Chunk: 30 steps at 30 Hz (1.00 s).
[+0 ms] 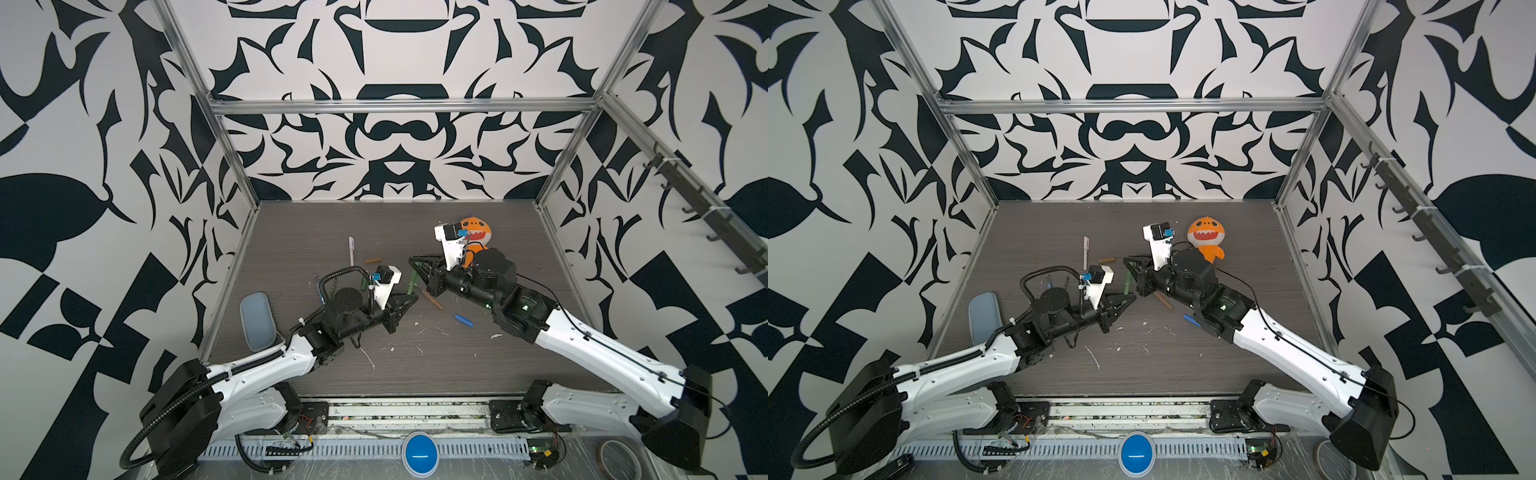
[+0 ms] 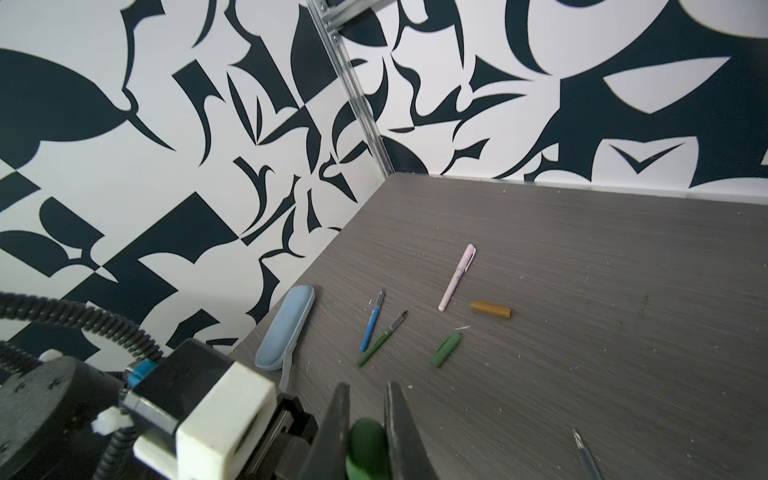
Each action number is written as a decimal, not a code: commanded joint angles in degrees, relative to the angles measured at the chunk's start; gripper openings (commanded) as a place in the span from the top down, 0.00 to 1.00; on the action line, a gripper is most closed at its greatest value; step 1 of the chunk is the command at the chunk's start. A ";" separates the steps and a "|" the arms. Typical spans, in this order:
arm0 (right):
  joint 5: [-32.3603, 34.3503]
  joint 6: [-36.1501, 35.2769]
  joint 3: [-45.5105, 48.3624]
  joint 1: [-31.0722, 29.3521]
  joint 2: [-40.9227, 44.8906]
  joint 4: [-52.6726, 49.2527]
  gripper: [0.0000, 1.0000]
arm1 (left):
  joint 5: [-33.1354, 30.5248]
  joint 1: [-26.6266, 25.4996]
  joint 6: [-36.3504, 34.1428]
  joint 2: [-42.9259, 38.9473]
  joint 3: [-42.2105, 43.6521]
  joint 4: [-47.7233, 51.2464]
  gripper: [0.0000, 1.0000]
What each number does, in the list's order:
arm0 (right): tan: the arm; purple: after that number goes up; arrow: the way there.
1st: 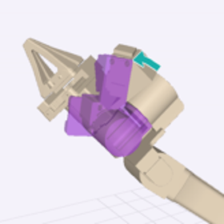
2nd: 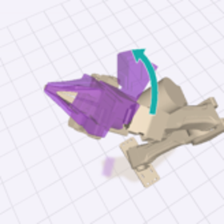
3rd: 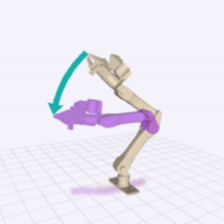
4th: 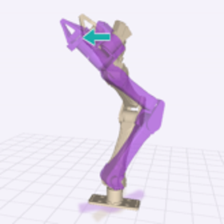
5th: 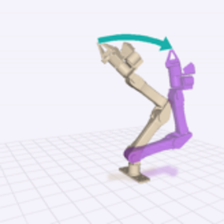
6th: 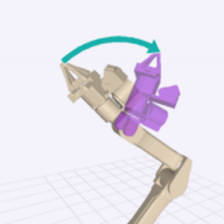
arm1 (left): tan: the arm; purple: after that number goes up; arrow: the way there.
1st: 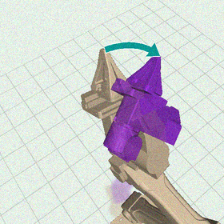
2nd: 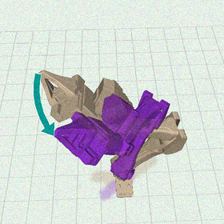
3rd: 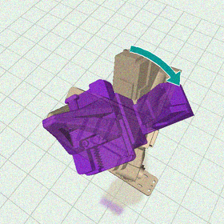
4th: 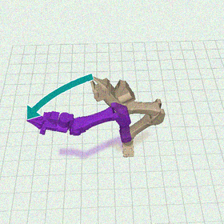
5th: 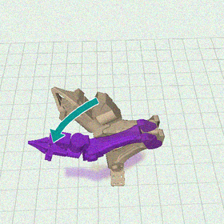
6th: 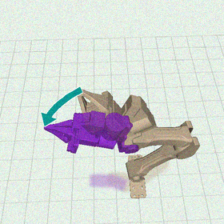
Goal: Insert the pens into the pen caps
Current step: 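Withdraw the open right gripper while the left lays the capped pen down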
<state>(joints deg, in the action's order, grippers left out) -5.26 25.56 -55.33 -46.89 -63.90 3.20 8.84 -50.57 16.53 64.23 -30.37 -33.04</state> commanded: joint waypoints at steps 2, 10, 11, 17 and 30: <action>-5.04 0.54 4.66 -1.44 -1.66 -6.35 0.97 | -0.77 0.97 0.30 -0.38 -6.86 -13.03 1.00; -5.42 0.37 8.93 -1.31 -3.30 -5.78 0.98 | 0.84 3.69 3.00 0.75 -9.30 -16.46 1.00; -5.38 0.37 9.38 -1.36 -3.71 -5.73 0.98 | 1.22 4.02 3.00 0.94 -9.85 -16.30 1.00; -3.31 0.59 5.40 -0.83 -2.11 -8.56 0.83 | 5.06 4.84 2.38 2.69 -12.89 -8.28 1.00; 8.42 -4.60 -8.06 0.11 10.47 -9.71 0.53 | 0.96 5.22 9.75 5.07 -0.43 0.92 1.00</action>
<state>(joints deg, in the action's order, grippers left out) 0.62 22.72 -63.37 -46.85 -55.88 -5.65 13.93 -45.95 24.36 70.39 -30.79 -35.33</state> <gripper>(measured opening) 0.470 0.139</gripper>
